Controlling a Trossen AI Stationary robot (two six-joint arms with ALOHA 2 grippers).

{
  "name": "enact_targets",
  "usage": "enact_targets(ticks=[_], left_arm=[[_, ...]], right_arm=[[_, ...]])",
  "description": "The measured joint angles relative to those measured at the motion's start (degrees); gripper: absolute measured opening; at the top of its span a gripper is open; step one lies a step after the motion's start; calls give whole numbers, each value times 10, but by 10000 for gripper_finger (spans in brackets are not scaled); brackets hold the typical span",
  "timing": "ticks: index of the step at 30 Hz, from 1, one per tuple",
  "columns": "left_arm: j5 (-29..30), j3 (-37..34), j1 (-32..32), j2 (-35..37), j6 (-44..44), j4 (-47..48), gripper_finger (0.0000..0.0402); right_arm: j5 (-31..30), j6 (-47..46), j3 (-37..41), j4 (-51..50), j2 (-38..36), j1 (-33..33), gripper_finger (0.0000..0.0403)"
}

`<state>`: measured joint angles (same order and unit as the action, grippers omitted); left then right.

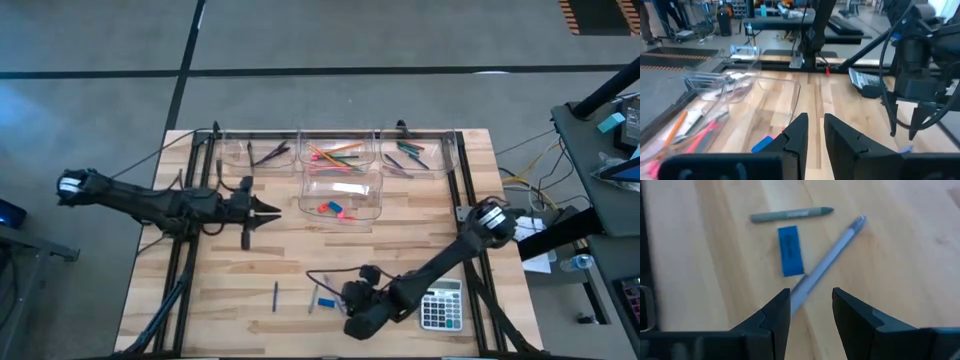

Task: Sort crayons/erasers/pens/pencils in bins
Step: Put the gray pen into the top left transparent bin

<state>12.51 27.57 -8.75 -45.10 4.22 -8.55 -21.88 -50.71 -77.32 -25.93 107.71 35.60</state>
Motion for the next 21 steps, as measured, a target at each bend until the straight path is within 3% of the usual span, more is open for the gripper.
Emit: enact_targets(ticks=[8, 21], left_arm=[[-22, 9, 0, -74, -1, -30, 47], [-28, 24, 0, -55, -36, -30, 47]], right_arm=[[14, -34, -13, 44, 38, -5, 137], [30, -53, -25, 44, 96, -5, 136]])
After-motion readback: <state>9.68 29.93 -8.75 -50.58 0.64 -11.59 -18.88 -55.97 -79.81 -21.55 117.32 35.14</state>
